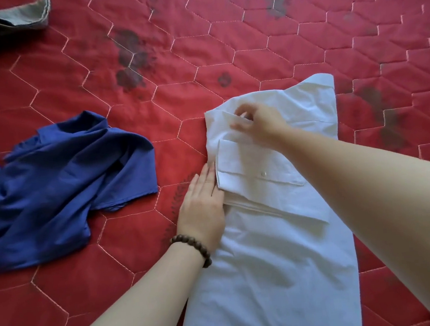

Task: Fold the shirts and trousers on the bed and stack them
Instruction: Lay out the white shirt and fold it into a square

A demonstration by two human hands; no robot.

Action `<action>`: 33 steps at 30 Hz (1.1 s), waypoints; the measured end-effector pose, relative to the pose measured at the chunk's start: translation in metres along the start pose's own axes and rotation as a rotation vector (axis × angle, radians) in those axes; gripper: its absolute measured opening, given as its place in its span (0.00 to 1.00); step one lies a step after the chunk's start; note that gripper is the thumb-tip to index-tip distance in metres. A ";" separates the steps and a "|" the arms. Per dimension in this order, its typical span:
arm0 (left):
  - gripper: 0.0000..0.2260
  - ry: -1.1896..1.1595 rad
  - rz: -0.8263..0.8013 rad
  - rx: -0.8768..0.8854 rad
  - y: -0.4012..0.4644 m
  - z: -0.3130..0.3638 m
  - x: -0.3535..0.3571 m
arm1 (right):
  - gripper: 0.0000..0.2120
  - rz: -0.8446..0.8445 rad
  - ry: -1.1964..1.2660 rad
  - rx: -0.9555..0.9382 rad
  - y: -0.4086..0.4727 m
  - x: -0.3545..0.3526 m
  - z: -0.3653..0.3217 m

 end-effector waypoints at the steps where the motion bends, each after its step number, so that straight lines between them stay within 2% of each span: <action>1: 0.18 -0.024 -0.020 -0.015 -0.001 -0.001 -0.002 | 0.04 0.048 0.016 -0.003 -0.003 -0.009 0.007; 3: 0.23 -0.089 -0.023 -0.073 -0.004 -0.001 -0.010 | 0.11 0.146 -0.016 -0.040 -0.014 -0.035 0.025; 5: 0.26 -0.157 0.062 -0.165 -0.002 -0.002 -0.019 | 0.10 0.205 -0.104 -0.066 -0.033 -0.065 0.048; 7: 0.26 -0.186 0.164 -0.239 0.005 -0.001 -0.026 | 0.07 0.244 -0.177 0.003 -0.054 -0.089 0.075; 8: 0.26 -0.187 0.154 -0.233 0.010 0.001 -0.026 | 0.06 0.269 -0.207 0.067 -0.065 -0.098 0.087; 10: 0.29 -0.121 -0.008 -0.109 0.017 0.007 -0.016 | 0.08 0.300 -0.232 0.217 -0.084 -0.106 0.107; 13: 0.35 0.065 -0.247 -0.007 0.017 0.014 0.006 | 0.20 0.194 -0.164 0.379 -0.106 -0.094 0.121; 16: 0.35 0.161 -0.258 -0.019 0.017 0.016 0.013 | 0.28 0.167 -0.146 0.353 -0.117 -0.078 0.123; 19: 0.30 0.125 -0.171 0.016 0.016 0.021 0.011 | 0.32 0.228 -0.188 0.288 -0.113 -0.077 0.120; 23: 0.21 -0.095 -0.095 -0.069 0.015 0.030 0.009 | 0.24 0.180 -0.427 -0.001 -0.090 -0.081 0.112; 26: 0.21 -0.056 -0.106 -0.052 0.013 0.033 0.013 | 0.20 0.072 -0.480 -0.196 -0.076 -0.077 0.104; 28: 0.22 -0.041 -0.125 -0.039 0.012 0.035 0.014 | 0.17 0.006 -0.525 -0.183 -0.071 -0.074 0.101; 30: 0.21 -0.052 -0.145 -0.017 0.010 0.037 0.014 | 0.13 0.013 -0.560 -0.112 -0.065 -0.076 0.099; 33: 0.21 0.006 -0.175 0.031 0.009 0.043 0.014 | 0.12 0.202 -0.565 -0.062 -0.069 -0.084 0.095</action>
Point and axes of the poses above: each hand's wrist, its own y-axis towards the middle knuckle, its own x-axis out of the palm, z = x × y, the point moved 1 cm from there along y, towards the middle knuckle, and after that the axes turned 15 degrees about z, right-handed, at the moved point
